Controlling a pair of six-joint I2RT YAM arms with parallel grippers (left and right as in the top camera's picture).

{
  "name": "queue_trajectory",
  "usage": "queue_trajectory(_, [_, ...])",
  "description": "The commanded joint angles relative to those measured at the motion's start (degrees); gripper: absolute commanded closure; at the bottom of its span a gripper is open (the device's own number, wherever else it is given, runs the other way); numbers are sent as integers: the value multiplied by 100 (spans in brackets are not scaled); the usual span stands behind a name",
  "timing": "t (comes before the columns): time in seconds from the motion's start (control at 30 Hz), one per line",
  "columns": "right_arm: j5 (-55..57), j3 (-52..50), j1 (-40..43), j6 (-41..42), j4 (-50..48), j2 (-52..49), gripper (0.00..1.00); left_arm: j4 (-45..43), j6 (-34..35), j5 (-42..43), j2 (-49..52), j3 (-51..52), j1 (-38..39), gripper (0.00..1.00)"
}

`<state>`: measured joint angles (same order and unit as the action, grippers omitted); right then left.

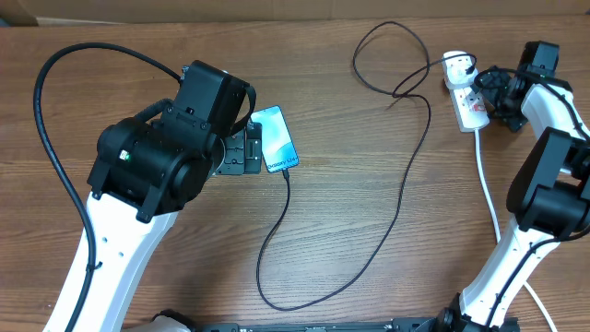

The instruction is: Plug charger to phone and switch on socket

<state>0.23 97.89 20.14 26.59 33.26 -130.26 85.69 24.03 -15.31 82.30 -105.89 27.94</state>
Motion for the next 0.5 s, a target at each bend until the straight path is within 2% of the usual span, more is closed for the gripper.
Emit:
queue_trajectory(0.0, [-210,96,179,367,-9,-164,0,-2,85,-120,-13,0,22,0])
queue_trajectory(0.23, [-682,118,297,343,0,-164,0,-2,85,-120,-13,0,22,0])
queue_trajectory(0.47, [-680,114,155,317,-2,-166,0,-2,85,-120,-13,0,22,0])
